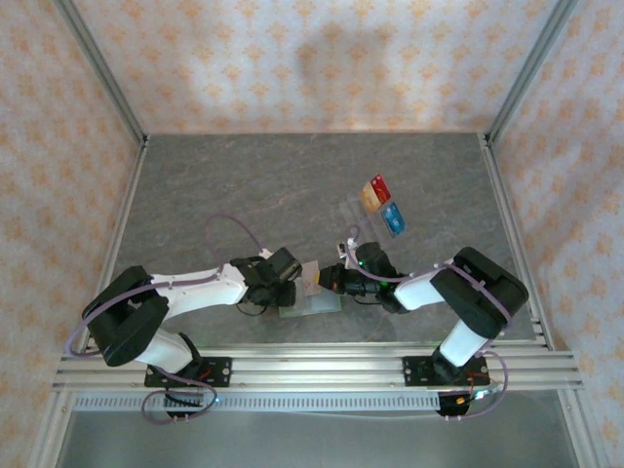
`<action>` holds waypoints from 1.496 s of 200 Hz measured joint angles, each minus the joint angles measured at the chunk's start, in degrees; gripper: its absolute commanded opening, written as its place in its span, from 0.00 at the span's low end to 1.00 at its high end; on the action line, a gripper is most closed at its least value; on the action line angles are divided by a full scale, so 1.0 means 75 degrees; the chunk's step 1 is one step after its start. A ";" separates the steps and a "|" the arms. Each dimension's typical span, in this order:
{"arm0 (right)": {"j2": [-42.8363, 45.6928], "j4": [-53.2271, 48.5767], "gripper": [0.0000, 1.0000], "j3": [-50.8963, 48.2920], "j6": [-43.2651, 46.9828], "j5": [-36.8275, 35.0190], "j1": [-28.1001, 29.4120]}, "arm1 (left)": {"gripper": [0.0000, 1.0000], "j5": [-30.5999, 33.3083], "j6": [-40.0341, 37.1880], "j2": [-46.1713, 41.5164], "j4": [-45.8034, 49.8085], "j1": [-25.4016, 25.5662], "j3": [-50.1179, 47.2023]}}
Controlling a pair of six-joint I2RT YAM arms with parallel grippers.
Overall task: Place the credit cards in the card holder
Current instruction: Insert the credit card into the card slot.
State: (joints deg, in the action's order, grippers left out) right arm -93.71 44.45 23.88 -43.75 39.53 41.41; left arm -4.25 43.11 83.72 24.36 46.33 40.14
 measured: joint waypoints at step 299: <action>-0.0347 0.0737 0.00 -0.0306 -0.0886 0.0428 -0.0143 | 0.46 0.0044 0.0105 -0.0213 -0.0256 0.0009 -0.0274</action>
State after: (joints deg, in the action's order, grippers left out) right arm -96.31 49.98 21.58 -50.39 42.74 40.34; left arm -3.92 43.90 82.13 22.44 46.39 38.09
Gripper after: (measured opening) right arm 0.044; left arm 0.461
